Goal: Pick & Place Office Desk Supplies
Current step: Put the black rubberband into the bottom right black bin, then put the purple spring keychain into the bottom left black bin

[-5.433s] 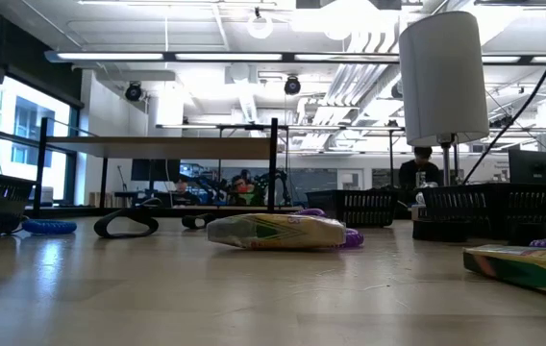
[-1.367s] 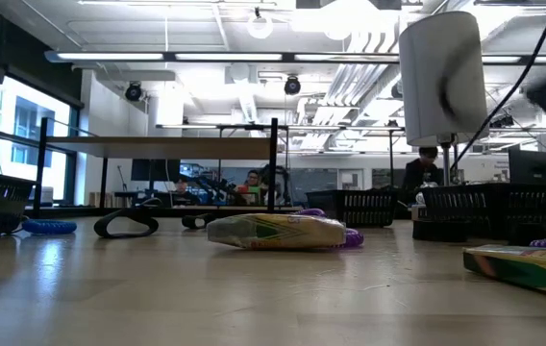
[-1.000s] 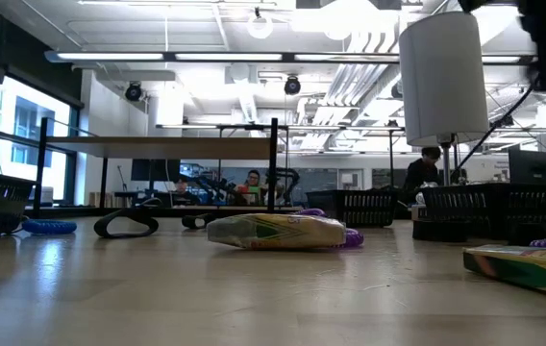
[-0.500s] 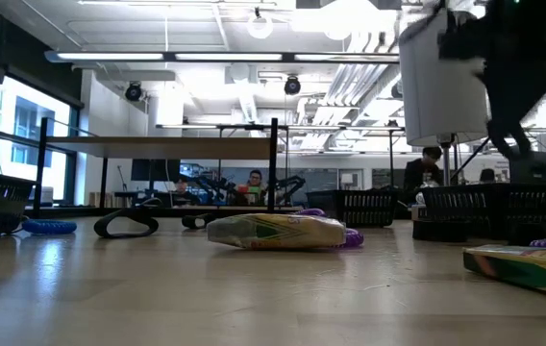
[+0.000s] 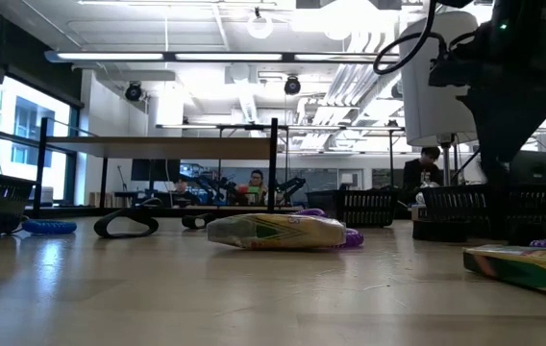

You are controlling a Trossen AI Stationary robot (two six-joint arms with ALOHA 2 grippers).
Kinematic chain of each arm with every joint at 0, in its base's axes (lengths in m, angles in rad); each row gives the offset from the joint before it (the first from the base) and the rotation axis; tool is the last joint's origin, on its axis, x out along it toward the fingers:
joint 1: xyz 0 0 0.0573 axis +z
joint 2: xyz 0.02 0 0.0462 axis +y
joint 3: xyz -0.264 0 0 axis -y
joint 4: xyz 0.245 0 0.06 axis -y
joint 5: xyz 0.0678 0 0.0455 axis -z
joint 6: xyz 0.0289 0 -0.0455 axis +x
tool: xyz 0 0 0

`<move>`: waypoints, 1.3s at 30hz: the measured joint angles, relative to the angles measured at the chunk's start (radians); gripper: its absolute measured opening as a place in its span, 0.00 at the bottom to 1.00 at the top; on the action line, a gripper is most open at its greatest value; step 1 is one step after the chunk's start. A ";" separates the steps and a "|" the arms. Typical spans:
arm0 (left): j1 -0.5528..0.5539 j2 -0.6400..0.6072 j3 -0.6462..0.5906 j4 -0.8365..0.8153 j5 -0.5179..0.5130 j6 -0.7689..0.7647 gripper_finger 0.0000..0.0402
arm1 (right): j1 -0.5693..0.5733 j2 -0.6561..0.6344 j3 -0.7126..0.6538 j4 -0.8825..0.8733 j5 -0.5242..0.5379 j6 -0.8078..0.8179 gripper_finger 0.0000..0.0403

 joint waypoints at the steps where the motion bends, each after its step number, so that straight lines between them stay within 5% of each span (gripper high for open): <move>1: 0.000 0.000 0.000 0.000 0.000 0.000 0.39 | -0.003 0.000 0.000 0.000 -0.008 0.000 0.33; 9: 0.000 0.000 0.000 0.000 0.000 0.004 0.39 | -0.009 -0.017 0.000 -0.038 -0.066 -0.004 0.49; 16: 0.000 0.000 0.000 0.001 -0.001 0.026 0.39 | 0.005 -0.134 0.000 -0.062 -0.348 0.001 0.49; 21: 0.000 0.000 0.000 0.003 -0.011 0.041 0.39 | 0.114 -0.202 0.001 0.096 -0.500 0.054 0.49; 27: 0.000 0.000 0.000 0.003 -0.014 0.050 0.39 | 0.327 -0.178 0.001 0.289 -0.508 0.202 0.49; 39: 0.000 0.000 0.000 0.007 -0.017 0.058 0.39 | 0.542 0.000 -0.001 0.210 -0.401 0.656 0.47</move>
